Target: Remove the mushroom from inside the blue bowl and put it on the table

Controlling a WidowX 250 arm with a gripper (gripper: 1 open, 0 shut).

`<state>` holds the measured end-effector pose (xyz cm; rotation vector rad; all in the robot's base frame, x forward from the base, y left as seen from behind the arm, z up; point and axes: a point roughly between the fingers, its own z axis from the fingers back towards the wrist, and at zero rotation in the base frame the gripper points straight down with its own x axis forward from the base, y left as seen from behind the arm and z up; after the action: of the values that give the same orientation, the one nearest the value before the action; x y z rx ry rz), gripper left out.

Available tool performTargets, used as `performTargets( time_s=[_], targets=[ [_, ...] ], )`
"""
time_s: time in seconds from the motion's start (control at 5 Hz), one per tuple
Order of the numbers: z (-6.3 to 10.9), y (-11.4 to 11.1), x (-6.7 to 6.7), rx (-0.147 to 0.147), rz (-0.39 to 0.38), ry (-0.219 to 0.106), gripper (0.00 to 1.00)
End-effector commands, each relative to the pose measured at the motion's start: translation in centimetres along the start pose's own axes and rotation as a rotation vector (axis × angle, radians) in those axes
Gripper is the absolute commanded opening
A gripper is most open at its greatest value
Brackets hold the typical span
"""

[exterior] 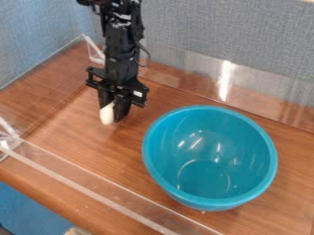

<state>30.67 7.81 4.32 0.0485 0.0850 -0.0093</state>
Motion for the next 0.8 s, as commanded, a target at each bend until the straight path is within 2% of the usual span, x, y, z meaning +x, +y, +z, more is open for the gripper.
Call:
performTargets(
  time_s=[0.0, 0.2, 0.6],
  targets=[
    [1.5, 0.7, 0.1, 0.004, 0.058, -0.057, 0.0],
    [1.1, 0.7, -0.8, -0.007, 0.105, -0.051, 0.0],
    [2.6, 1.3, -2.3, -0.024, 0.093, -0.04, 0.0]
  ],
)
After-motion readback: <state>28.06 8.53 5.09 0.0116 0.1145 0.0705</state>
